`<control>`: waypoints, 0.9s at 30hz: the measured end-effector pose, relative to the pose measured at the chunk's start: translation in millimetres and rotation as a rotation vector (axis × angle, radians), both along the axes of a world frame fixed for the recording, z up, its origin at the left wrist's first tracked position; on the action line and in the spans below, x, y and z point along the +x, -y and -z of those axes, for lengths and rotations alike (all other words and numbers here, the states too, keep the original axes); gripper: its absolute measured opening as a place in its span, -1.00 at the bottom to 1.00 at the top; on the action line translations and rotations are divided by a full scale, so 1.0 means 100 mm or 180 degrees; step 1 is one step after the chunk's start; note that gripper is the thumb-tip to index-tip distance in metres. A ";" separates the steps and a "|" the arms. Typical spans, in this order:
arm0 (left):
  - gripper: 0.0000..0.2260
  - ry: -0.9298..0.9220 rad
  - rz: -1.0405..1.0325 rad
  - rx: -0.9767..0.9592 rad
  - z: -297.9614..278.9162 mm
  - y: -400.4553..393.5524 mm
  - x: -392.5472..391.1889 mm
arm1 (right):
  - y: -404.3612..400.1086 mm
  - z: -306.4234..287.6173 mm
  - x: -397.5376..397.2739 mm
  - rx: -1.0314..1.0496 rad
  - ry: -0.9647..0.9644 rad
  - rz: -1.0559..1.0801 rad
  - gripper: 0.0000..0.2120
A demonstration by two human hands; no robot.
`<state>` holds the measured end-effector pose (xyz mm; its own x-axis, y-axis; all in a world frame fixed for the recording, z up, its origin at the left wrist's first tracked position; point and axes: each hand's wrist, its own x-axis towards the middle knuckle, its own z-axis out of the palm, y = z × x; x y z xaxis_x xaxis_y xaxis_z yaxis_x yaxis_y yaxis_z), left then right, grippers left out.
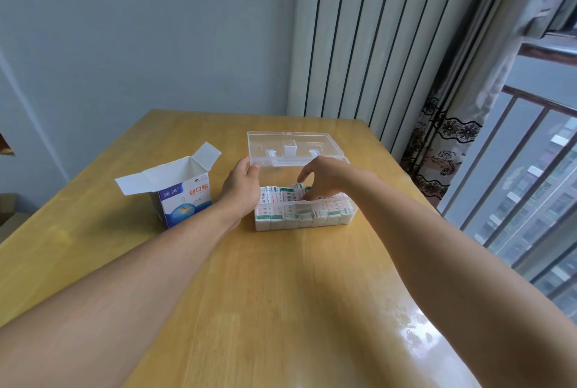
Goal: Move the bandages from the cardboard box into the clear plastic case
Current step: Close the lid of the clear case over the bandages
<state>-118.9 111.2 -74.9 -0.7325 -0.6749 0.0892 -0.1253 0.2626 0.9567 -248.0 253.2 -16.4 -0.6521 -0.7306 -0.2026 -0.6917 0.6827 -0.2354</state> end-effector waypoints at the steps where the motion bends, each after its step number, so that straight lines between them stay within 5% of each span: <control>1: -0.64 -0.0006 -0.0001 0.0004 0.00 0.00 0.00 | 0.00 0.00 0.00 -0.0016 0.0003 -0.0023 -0.49; 8: -0.63 -0.0005 0.0006 0.0025 0.03 0.02 -0.03 | -0.03 -0.07 0.03 0.0109 -0.0151 -0.0226 -0.60; 17: -0.63 0.0006 -0.0009 -0.0021 0.05 0.04 -0.04 | 0.06 -0.03 0.18 -0.0105 -0.0239 -0.0210 -0.45; 27: -0.63 0.0010 -0.0015 0.0007 0.07 0.06 -0.07 | 0.13 -0.01 0.19 0.0143 -0.0294 -0.0331 -0.53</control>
